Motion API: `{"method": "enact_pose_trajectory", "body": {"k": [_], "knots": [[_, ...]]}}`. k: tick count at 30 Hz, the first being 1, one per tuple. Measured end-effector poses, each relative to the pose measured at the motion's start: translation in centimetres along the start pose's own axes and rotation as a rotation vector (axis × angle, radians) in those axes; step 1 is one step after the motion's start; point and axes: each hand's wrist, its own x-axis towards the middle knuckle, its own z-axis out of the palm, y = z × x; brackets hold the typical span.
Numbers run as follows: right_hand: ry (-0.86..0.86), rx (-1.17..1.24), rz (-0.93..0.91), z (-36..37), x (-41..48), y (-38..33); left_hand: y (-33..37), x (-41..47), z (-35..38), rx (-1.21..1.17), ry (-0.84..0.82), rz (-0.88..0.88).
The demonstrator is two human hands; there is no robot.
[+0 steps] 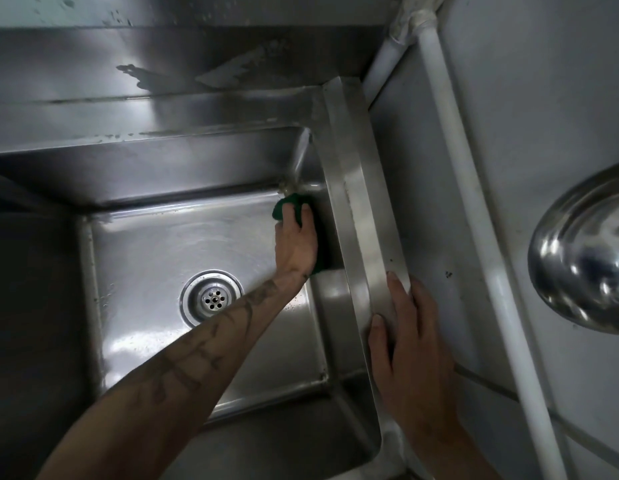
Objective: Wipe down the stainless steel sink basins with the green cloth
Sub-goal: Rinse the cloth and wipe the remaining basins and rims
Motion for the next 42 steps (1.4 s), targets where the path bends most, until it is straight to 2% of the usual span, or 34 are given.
{"method": "enact_pose_trajectory", "body": {"k": [4, 6, 11, 13, 18, 21, 23, 27, 29, 31, 33, 35, 39, 42], "knots": [[-0.008, 0.016, 0.008, -0.1, 0.0, -0.1, 3.7, 0.1, -0.3, -0.12, 0.106, 0.234], [-0.011, 0.019, 0.011, -0.1, 0.1, -0.1, 3.8, 0.7, -0.1, -0.112, 0.115, 0.28], [-0.017, 0.024, 0.024, -0.1, 0.1, -0.1, 2.0, 3.5, 0.0, -0.077, 0.051, 0.01], [-0.013, 0.03, 0.02, -0.1, 0.2, -0.1, 2.4, 3.2, -0.3, -0.062, 0.054, 0.034], [0.0, 0.017, 0.02, 0.0, 0.0, 0.0, 5.9, -2.2, -2.0, -0.086, 0.047, 0.352], [0.025, 0.009, 0.007, 0.0, 0.0, 0.0, 9.1, -4.6, -3.3, -0.026, 0.023, 0.644], [0.017, 0.001, 0.014, 0.1, 0.0, -0.1, 10.5, -4.9, -3.5, 0.174, 0.016, 0.837], [0.031, -0.007, 0.01, 0.1, 0.0, -0.2, 10.5, -2.8, -2.7, 0.845, 0.163, 1.08], [0.039, -0.003, 0.002, 0.0, 0.0, -0.1, 10.6, -1.6, -2.5, 0.972, 0.114, 1.217], [0.029, -0.005, 0.013, 0.0, 0.0, -0.1, 11.0, -0.3, -2.0, 0.97, -0.042, 1.356], [0.008, -0.014, 0.026, 0.1, 0.0, 0.0, 11.1, 0.5, -1.7, 0.976, -0.199, 1.42], [0.002, -0.011, 0.018, 0.2, 0.1, 0.0, 11.2, 1.5, -1.9, 1.006, -0.255, 1.429], [0.034, -0.024, 0.015, 0.2, -0.1, 0.1, 13.7, 4.7, -2.8, 0.957, -0.1, 1.405], [0.058, -0.037, 0.002, 0.2, 0.0, 0.0, 14.5, 5.8, -2.9, 0.904, -0.06, 1.361]]}}
